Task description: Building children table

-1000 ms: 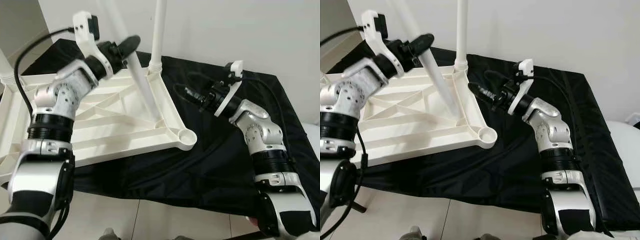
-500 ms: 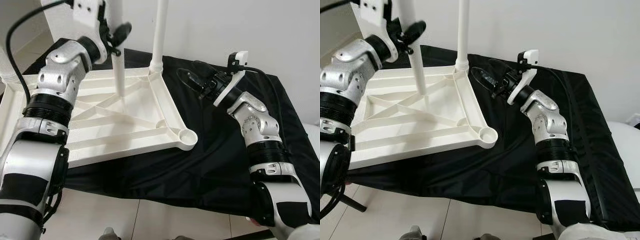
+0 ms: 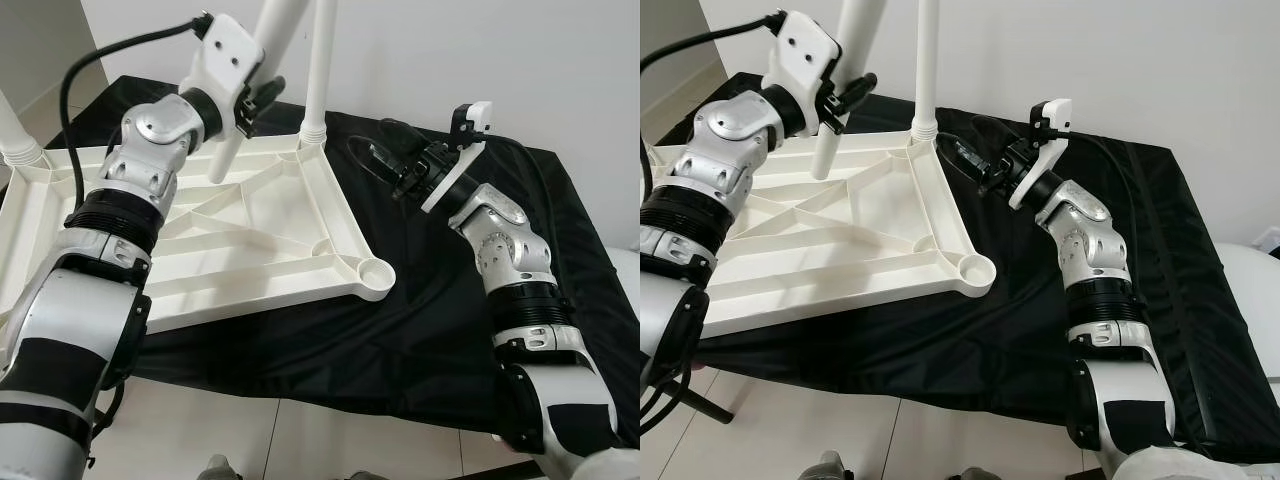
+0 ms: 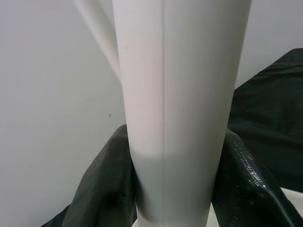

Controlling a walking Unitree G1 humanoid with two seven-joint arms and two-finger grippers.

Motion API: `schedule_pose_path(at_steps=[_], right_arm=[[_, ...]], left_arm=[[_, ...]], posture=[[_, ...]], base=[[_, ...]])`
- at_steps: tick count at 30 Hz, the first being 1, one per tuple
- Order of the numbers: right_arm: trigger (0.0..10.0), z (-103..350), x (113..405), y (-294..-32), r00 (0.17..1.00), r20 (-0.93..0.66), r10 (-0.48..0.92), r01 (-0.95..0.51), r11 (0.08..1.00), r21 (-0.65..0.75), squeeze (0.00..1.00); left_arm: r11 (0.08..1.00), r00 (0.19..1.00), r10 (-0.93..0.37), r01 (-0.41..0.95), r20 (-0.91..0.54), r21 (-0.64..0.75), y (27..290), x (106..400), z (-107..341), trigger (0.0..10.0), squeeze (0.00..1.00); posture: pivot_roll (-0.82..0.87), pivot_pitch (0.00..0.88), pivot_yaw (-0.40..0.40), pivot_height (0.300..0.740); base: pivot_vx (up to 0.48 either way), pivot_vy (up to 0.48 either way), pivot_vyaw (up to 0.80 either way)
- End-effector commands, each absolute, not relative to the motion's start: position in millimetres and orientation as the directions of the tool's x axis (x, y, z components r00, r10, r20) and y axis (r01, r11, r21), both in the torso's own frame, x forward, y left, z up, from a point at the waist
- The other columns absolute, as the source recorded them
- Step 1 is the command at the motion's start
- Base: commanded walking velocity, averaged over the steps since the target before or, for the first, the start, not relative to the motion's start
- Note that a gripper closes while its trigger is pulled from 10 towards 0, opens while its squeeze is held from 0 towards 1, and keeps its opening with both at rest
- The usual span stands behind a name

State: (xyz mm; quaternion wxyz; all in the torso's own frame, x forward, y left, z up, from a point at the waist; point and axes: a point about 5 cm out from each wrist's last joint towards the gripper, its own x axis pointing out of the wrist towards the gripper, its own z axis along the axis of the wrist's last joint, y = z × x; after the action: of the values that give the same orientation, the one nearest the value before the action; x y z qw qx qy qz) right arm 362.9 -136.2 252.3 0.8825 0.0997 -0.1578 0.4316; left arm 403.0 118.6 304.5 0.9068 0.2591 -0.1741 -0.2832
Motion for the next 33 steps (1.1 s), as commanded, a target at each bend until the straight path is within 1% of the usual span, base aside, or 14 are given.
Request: schedule_pose_path(at_steps=[1,4,8,11,13,14,15,20,32,33], right_arm=[[10.0,270,358,-130,0.509,0.439,0.740,-0.825,0.565,0.004,0.00],[10.0,282,354,-122,0.455,0.487,0.745,-0.851,0.525,-0.007,0.00],[10.0,289,352,-118,0.426,0.511,0.746,-0.862,0.506,-0.020,0.00],[10.0,304,350,-111,0.383,0.552,0.741,-0.872,0.487,-0.050,0.00],[10.0,311,350,-110,0.374,0.570,0.732,-0.871,0.488,-0.055,0.00],[10.0,311,350,-110,0.374,0.570,0.732,-0.871,0.488,-0.055,0.00],[10.0,317,351,-110,0.375,0.592,0.714,-0.864,0.501,-0.057,0.00],[10.0,326,352,-112,0.386,0.622,0.682,-0.849,0.526,-0.050,0.00],[10.0,335,359,-119,0.439,0.652,0.618,-0.808,0.589,-0.015,0.00],[4.4,335,359,-119,0.445,0.658,0.607,-0.806,0.592,0.000,0.00]], left_arm=[[0.702,0.772,-0.601,0.385,0.207,0.599,107,403,309,10.0,0.00],[0.681,0.757,-0.626,0.411,0.189,0.607,98,402,300,10.0,0.00],[0.672,0.750,-0.636,0.422,0.182,0.608,94,402,297,10.0,0.00],[0.644,0.730,-0.663,0.441,0.169,0.625,85,401,290,10.0,0.00],[0.627,0.724,-0.671,0.438,0.161,0.645,82,400,288,10.0,0.00],[0.627,0.724,-0.671,0.438,0.161,0.645,82,400,288,10.0,0.00],[0.603,0.716,-0.682,0.432,0.152,0.670,79,398,284,10.0,0.00],[0.574,0.691,-0.709,0.450,0.141,0.684,71,395,279,10.0,0.00],[0.549,0.663,-0.736,0.462,0.140,0.696,66,392,277,10.0,0.00],[0.541,0.654,-0.743,0.464,0.142,0.701,64,390,276,10.0,0.00]], posture=[[-0.01,0.000,-0.030,0.740],[-0.01,0.000,-0.028,0.740],[-0.01,0.000,-0.029,0.740],[0.00,0.000,-0.029,0.740],[0.00,0.000,-0.029,0.740],[0.00,0.000,-0.029,0.740],[-0.01,0.000,-0.027,0.740],[0.00,0.000,-0.028,0.740],[0.00,0.000,-0.026,0.740],[0.00,0.000,-0.027,0.740]], base=[[0.000,0.000,0.00],[0.000,0.000,0.00],[0.000,0.000,0.00],[0.000,0.000,0.00],[0.000,0.000,0.00],[0.000,0.000,0.00],[0.000,0.000,0.00],[0.000,0.000,0.00],[0.000,0.000,0.00],[0.000,0.000,0.00]])
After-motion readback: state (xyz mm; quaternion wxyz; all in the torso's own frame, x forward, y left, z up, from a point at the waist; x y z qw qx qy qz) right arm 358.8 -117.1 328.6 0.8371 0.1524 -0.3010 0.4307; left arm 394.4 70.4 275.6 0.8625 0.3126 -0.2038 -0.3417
